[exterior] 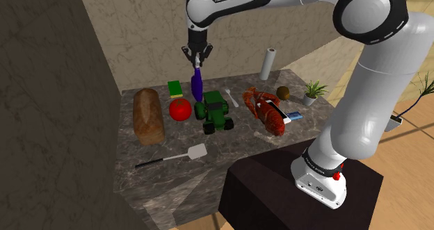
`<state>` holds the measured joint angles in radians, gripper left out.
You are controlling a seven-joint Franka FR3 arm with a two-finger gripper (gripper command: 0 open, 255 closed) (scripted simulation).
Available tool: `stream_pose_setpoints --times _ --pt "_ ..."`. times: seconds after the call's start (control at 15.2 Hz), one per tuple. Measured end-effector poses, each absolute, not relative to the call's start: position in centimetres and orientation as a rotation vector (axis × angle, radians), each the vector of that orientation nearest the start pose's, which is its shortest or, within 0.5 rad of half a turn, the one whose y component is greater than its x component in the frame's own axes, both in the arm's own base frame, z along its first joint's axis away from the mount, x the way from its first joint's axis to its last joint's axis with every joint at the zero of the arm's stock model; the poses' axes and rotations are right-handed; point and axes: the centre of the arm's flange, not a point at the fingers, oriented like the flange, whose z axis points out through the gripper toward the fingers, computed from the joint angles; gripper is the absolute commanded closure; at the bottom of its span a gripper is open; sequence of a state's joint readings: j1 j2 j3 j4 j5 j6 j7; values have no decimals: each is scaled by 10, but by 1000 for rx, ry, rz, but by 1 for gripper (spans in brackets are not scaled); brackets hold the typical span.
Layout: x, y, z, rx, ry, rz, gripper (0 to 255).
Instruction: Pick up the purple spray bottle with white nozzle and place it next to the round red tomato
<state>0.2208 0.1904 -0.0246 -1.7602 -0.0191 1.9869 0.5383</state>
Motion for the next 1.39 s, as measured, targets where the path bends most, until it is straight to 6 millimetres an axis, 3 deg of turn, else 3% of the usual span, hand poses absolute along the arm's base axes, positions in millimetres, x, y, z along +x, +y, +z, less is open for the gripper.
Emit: stream_pose_setpoints --times 0.46,0.86,0.92,1.39 --pt "608 120 418 -3107 523 -58 255" --pt "608 121 413 -3107 523 -59 255" --pt "608 121 413 -3107 523 -59 0" --pt "608 121 420 -3106 523 -59 0"
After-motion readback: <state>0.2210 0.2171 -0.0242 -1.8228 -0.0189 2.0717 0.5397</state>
